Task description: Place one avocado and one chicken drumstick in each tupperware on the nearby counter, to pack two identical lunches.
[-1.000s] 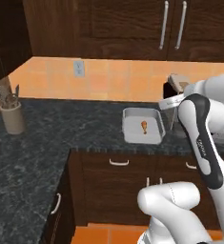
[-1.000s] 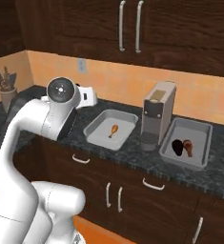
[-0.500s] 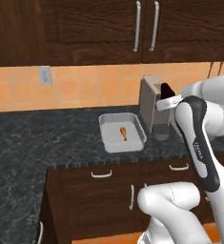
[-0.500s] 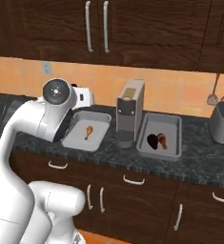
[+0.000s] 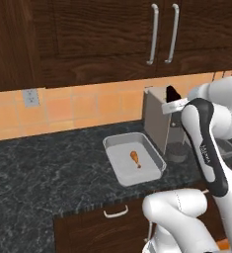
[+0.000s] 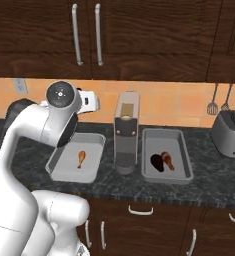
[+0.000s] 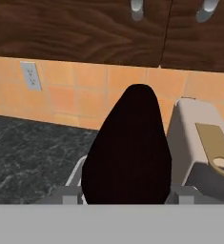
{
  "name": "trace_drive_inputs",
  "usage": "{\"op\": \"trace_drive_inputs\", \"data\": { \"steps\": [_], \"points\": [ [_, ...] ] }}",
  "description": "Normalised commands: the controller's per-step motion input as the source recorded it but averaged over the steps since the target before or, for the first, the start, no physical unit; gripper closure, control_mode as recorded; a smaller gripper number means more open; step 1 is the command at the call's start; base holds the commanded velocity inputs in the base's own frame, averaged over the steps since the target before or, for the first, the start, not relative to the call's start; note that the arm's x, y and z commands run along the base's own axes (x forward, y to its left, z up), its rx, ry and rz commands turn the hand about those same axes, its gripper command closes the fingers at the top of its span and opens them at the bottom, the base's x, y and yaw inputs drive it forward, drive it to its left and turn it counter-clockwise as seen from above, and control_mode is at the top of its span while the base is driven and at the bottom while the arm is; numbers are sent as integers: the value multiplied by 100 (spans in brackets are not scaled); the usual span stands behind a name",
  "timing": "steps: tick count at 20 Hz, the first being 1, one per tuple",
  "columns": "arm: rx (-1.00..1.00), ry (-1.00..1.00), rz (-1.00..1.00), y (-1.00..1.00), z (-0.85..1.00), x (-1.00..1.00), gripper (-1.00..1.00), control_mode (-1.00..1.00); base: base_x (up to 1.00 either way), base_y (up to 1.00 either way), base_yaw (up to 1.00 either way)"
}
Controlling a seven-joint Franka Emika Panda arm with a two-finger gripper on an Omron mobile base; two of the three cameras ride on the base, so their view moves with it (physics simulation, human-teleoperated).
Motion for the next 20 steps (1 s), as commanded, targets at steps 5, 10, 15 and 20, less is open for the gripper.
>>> {"op": "trace_drive_inputs", "data": {
  "steps": [5, 10, 15, 20],
  "points": [
    [-4, 0, -9, 0, -57, -3, 100, -100, 0, 0, -5],
    [-1, 3, 3, 31, -100, 22, 100, -100, 0, 0, 0],
    [1, 26, 12, 81, -100, 50, 100, -100, 0, 0, 0],
    [0, 38, 9, 52, -88, 46, 100, -100, 0, 0, 0]
  ]
}}
